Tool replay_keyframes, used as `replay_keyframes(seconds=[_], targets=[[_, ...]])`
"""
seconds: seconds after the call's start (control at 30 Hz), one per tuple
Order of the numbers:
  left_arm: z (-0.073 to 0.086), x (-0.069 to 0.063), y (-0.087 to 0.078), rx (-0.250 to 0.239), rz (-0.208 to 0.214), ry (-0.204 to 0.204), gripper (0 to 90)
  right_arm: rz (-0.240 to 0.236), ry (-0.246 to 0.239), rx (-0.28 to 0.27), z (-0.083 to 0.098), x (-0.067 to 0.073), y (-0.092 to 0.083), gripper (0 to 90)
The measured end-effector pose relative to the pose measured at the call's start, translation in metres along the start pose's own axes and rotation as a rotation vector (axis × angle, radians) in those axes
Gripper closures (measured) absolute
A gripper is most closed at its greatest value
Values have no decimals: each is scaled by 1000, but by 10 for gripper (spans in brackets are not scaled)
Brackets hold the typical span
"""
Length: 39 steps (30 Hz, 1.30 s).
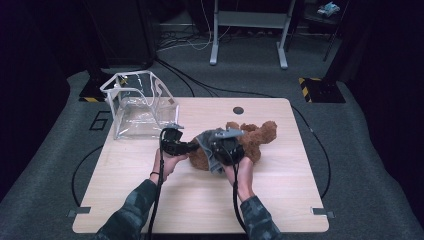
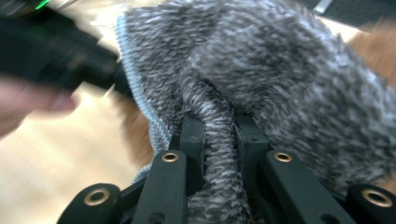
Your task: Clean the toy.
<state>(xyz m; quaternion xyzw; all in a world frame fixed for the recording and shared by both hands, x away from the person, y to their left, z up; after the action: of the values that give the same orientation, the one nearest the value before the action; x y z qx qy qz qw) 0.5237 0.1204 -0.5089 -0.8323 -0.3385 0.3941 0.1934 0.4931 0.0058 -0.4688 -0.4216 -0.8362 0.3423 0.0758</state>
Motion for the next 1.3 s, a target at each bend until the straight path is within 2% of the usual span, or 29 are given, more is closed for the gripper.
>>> replay_keyframes(seconds=[0.03,0.1,0.13,0.2,0.23,0.27,0.3,0.43,0.47,0.5,0.57,0.6,0.63,0.67,0.7,0.77,0.83,0.87,0.9,0.93,0.97,1.0,1.03,1.07,1.13,1.3], targets=[[0,0,0,2,-3,-1,790,-3,10,24,-6,-7,12,768],[0,0,1,3,-6,1,790,-3,7,37,-6,-8,18,769],[1,1,1,2,-5,-11,790,-1,5,55,-5,-4,24,770],[1,1,1,7,-1,-8,790,1,-8,53,-4,-2,23,770],[1,1,2,8,0,-7,790,-14,-19,50,0,7,17,771],[1,1,2,8,0,-7,790,-14,-19,50,0,7,17,771],[1,1,2,3,-2,-9,790,-40,-18,46,6,16,14,772],[1,0,2,0,-3,-12,789,-86,-43,59,20,34,17,772],[1,0,2,0,-3,-12,790,-86,-43,59,20,34,17,772],[1,1,2,-1,-6,-11,789,-115,-49,73,31,44,24,773],[1,1,2,-1,-8,-9,790,-119,-37,76,34,47,26,773],[1,1,2,-3,-9,-7,789,-130,-48,79,39,50,30,774],[1,1,1,-1,-8,-7,789,-146,-21,99,45,55,33,774],[1,2,2,-1,-10,-4,789,-152,-37,103,50,55,38,774],[2,1,2,-2,-6,-7,789,-169,-29,126,60,57,43,774],[2,1,2,-3,-5,-8,789,-169,-27,122,60,57,42,773],[1,1,2,-6,-9,-2,789,-160,-36,111,56,52,34,770],[1,1,2,-7,-8,-3,789,-142,-33,98,51,49,27,770],[1,1,2,-5,-10,-3,789,-110,-27,41,37,40,14,769],[1,1,2,-5,-10,-3,789,-110,-27,41,37,40,14,769],[1,0,2,-5,-8,-8,789,-72,-26,15,25,28,5,769],[1,0,2,-5,-11,-1,789,-72,-26,15,25,28,5,769],[1,1,2,-5,-13,0,789,-56,-20,12,20,21,6,769],[1,1,2,-3,-19,2,789,-55,-7,20,20,21,9,770],[1,1,2,-4,-21,-3,789,-65,-23,37,27,22,19,772],[1,1,3,-7,-20,-6,789,-71,-14,68,44,27,25,774]])
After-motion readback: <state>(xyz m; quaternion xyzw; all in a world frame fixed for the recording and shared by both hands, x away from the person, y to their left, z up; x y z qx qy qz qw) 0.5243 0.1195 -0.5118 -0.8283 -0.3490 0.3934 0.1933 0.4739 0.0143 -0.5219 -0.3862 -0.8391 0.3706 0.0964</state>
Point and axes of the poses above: each handheld gripper's, and its own axes: y roughly forward along the jaws, z roughly out of its underside, x roughly to its left, the point moved 9 cm from there along y, roughly forward along the jaws, and after that the axes turned 13 degrees about -y, right-handed, at the moved point
